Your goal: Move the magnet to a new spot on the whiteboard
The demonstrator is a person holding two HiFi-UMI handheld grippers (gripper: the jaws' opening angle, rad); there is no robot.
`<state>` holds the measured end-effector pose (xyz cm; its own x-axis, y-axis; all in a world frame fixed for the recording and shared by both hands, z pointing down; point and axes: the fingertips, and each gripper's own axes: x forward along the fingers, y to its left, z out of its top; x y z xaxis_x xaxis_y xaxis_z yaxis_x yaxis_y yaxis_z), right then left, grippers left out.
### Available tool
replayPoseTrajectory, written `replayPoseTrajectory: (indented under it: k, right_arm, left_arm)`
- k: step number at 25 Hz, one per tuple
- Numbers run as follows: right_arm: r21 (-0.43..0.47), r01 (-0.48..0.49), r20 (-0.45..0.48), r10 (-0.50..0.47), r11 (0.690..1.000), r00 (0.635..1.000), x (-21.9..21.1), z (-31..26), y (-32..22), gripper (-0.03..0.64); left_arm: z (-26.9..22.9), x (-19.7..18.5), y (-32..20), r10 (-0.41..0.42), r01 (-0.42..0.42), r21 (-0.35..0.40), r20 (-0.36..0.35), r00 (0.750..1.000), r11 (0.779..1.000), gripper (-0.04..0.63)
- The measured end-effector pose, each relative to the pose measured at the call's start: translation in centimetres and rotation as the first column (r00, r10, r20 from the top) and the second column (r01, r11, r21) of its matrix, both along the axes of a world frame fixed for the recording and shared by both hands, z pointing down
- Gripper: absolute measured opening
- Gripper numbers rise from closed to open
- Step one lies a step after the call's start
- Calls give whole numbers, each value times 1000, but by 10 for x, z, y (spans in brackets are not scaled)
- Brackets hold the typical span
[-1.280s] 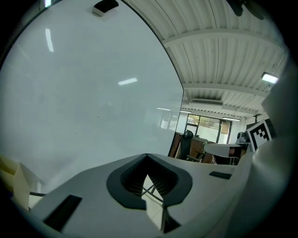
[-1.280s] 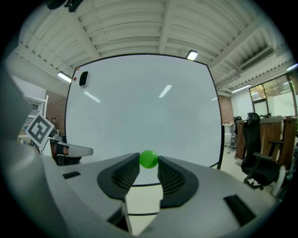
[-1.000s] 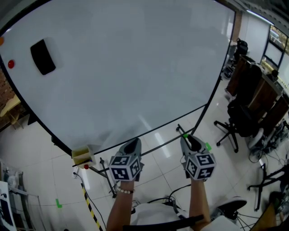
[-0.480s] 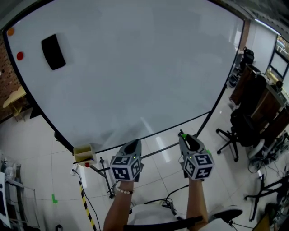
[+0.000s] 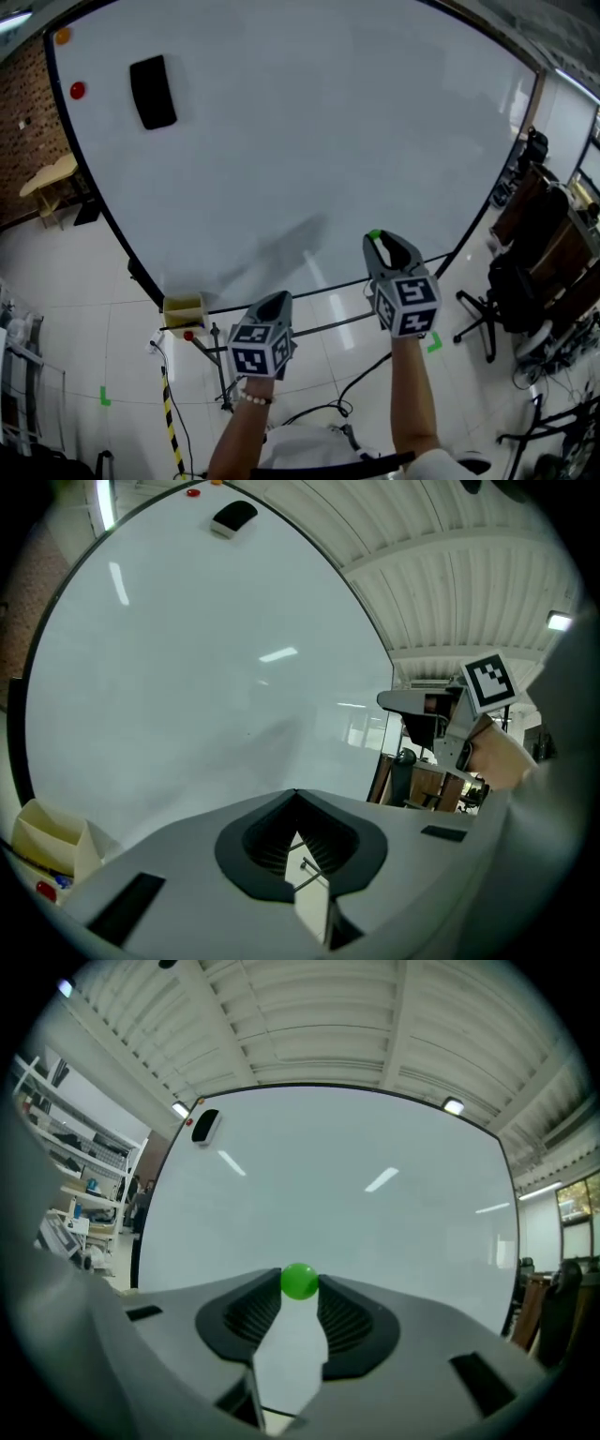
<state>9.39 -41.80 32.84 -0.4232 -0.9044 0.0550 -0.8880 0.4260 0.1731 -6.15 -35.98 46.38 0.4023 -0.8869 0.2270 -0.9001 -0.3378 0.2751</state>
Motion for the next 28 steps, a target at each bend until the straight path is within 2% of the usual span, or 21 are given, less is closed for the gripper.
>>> replayPoseTrajectory:
  k: [7, 16, 28]
  right_arm:
    - [54, 46, -66, -43, 997, 997, -45, -33, -41, 137]
    - [77, 24, -174, -10, 997, 985, -77, -32, -81, 137]
    - [30, -23, -179, 28, 999, 983, -80, -14, -114, 137]
  left_arm:
    - [-3, -31, 2, -59, 59, 5, -5, 998, 998, -5]
    - [-3, -59, 7, -109, 109, 1, 2, 994, 994, -5]
    - [-2, -69, 4, -131, 131, -2, 4, 991, 991, -5]
